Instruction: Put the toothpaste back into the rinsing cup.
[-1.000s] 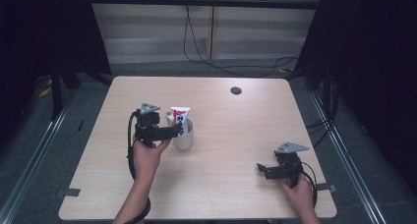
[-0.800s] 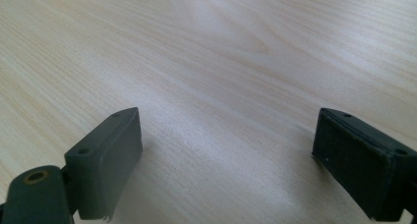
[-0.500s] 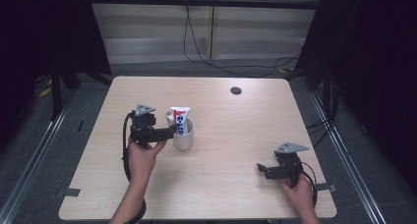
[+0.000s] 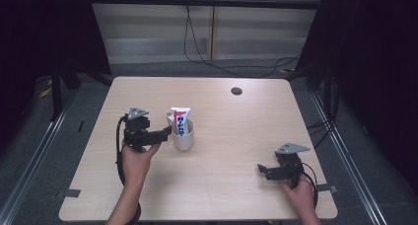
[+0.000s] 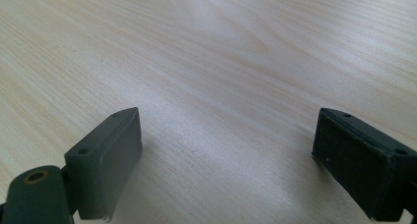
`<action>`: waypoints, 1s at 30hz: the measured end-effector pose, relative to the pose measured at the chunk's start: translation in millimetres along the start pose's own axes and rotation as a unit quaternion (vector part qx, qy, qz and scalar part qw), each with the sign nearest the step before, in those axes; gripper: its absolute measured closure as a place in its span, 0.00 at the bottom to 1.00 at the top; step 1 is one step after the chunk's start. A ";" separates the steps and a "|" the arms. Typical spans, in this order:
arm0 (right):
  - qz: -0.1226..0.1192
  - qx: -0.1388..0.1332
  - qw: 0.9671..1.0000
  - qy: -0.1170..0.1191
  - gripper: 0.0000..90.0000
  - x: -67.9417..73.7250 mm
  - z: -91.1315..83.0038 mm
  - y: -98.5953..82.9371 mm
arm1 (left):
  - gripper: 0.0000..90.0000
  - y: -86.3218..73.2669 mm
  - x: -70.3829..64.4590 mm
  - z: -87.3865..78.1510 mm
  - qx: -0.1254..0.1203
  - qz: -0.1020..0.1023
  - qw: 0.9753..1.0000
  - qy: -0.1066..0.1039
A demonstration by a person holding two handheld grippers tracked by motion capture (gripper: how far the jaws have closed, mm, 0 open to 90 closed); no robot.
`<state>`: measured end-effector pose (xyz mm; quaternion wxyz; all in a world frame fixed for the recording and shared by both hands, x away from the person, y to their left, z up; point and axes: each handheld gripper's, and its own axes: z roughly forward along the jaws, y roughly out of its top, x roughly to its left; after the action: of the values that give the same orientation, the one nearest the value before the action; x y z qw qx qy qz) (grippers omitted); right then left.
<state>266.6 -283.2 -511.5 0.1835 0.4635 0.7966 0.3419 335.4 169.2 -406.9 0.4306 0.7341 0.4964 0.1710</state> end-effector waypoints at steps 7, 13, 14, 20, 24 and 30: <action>-0.001 0.000 1.000 0.000 0.12 -0.1 0.0 0.0 | 0.19 -5.5 5.7 -3.5 -0.010 -0.004 1.000 -0.001; 0.000 0.000 1.000 0.000 0.12 0.0 0.0 0.0 | 0.19 -9.7 8.9 -4.1 -0.005 -0.001 1.000 0.004; 0.000 0.000 1.000 0.000 0.12 0.0 0.0 0.0 | 0.19 -10.8 10.1 -4.5 -0.007 -0.002 1.000 0.006; -0.001 0.000 1.000 0.000 0.12 -0.1 0.0 0.0 | 0.19 -18.7 16.1 -5.8 -0.004 -0.008 1.000 0.014; 0.000 0.000 1.000 0.000 0.12 0.0 0.0 0.0 | 0.19 -22.3 19.4 -6.8 -0.001 -0.003 1.000 0.016; 0.000 0.000 1.000 0.000 0.12 0.0 0.0 0.0 | 0.19 -31.1 25.3 -7.9 -0.003 0.000 1.000 0.017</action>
<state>266.7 -283.2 -511.5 0.1836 0.4635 0.7966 0.3420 323.2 199.2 -431.9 0.4239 0.7301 0.5030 0.1848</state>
